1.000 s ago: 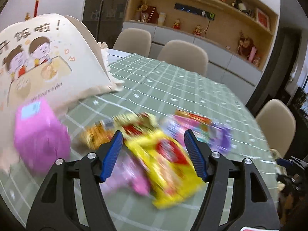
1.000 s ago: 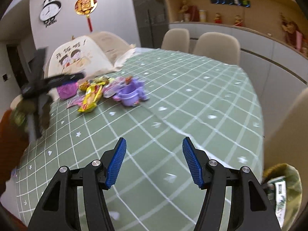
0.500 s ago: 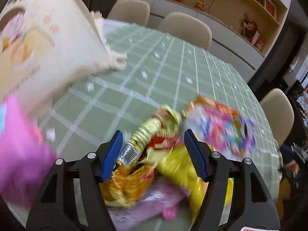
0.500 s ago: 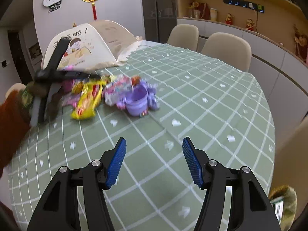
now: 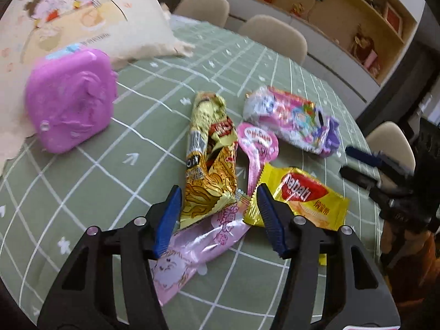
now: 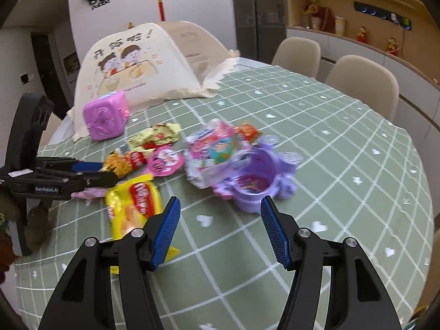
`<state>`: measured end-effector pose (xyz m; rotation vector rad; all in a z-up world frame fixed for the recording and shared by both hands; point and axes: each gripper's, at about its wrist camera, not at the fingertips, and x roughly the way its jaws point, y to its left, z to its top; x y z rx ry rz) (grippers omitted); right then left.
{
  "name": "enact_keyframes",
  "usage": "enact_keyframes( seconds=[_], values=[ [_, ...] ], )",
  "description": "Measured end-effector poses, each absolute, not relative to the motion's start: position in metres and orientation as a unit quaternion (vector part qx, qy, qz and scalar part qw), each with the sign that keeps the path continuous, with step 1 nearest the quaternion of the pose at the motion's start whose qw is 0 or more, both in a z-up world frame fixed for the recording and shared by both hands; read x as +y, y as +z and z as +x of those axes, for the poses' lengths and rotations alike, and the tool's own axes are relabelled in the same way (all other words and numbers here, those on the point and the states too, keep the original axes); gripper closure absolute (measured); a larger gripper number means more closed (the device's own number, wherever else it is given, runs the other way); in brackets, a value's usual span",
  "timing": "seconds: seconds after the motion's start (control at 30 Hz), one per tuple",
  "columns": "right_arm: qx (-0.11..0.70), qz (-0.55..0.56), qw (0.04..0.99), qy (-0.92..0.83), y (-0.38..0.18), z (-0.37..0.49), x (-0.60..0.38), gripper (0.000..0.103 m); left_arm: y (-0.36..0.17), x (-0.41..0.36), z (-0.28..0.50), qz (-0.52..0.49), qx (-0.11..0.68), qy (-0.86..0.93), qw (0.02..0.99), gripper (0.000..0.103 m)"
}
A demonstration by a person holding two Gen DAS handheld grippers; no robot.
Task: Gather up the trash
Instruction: 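Grasp the pink candy wrapper with the left gripper while the right gripper grasps the yellow Nabati pack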
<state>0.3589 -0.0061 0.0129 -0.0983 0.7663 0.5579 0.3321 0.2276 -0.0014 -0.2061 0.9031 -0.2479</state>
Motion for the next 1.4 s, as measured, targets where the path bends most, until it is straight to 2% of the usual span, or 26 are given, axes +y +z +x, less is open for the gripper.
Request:
enact_keyframes(
  seconds=[0.17, 0.3, 0.37, 0.4, 0.53, 0.97, 1.07, 1.17, 1.2, 1.27, 1.33, 1.4],
  values=[
    [0.388, -0.061, 0.864, 0.315, 0.004, 0.346, 0.020, 0.045, 0.012, 0.239, 0.322, -0.118, 0.402, -0.078, 0.905, 0.048],
    [0.399, -0.115, 0.848, 0.330, -0.006, 0.336, 0.044, 0.047, 0.011, 0.251, 0.316, -0.125, 0.412, -0.093, 0.898, 0.046],
    [0.394, -0.136, 0.850, 0.322, -0.008, 0.332, 0.048, 0.072, 0.009, 0.252, 0.309, -0.112, 0.417, -0.101, 0.896, 0.046],
    [0.399, -0.142, 0.848, 0.319, -0.009, 0.332, 0.049, 0.079, 0.007, 0.253, 0.306, -0.109, 0.420, -0.103, 0.895, 0.046],
    [0.404, -0.118, 0.854, 0.306, -0.007, 0.329, 0.032, 0.084, 0.000, 0.248, 0.294, -0.083, 0.432, -0.113, 0.891, 0.046],
    [0.407, -0.092, 0.878, 0.236, -0.006, 0.299, -0.037, 0.084, -0.013, 0.198, 0.283, -0.038, 0.454, -0.141, 0.879, 0.046],
    [0.401, -0.087, 0.880, 0.240, -0.005, 0.293, -0.044, 0.084, -0.013, 0.195, 0.292, -0.030, 0.453, -0.109, 0.884, 0.054],
    [0.391, -0.083, 0.882, 0.249, -0.001, 0.288, -0.044, 0.083, -0.014, 0.194, 0.299, -0.023, 0.452, -0.084, 0.888, 0.070],
    [0.391, -0.074, 0.882, 0.252, 0.000, 0.289, -0.046, 0.081, -0.014, 0.194, 0.299, -0.021, 0.452, -0.081, 0.888, 0.073],
    [0.390, -0.057, 0.882, 0.260, 0.001, 0.289, -0.048, 0.071, -0.014, 0.194, 0.300, -0.019, 0.451, -0.083, 0.888, 0.076],
    [0.390, -0.042, 0.880, 0.269, 0.003, 0.290, -0.051, 0.052, -0.013, 0.192, 0.298, -0.017, 0.447, -0.086, 0.890, 0.081],
    [0.392, -0.033, 0.877, 0.277, 0.003, 0.292, -0.050, 0.051, -0.012, 0.191, 0.296, -0.022, 0.447, -0.090, 0.890, 0.082]
  ],
)
